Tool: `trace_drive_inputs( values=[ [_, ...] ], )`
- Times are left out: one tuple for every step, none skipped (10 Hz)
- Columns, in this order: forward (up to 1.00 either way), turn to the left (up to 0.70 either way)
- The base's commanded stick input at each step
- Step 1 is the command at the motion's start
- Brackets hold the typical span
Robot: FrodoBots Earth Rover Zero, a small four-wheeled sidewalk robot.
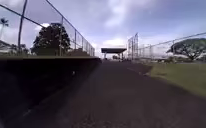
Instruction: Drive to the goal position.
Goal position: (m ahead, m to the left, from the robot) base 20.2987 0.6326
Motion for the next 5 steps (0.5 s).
trace_drive_inputs(
  values=[
    [0.85, 0.02],
    [0.85, 0.00],
    [0.85, 0.00],
    [0.85, 0.00],
    [0.85, 0.00]
  ],
)
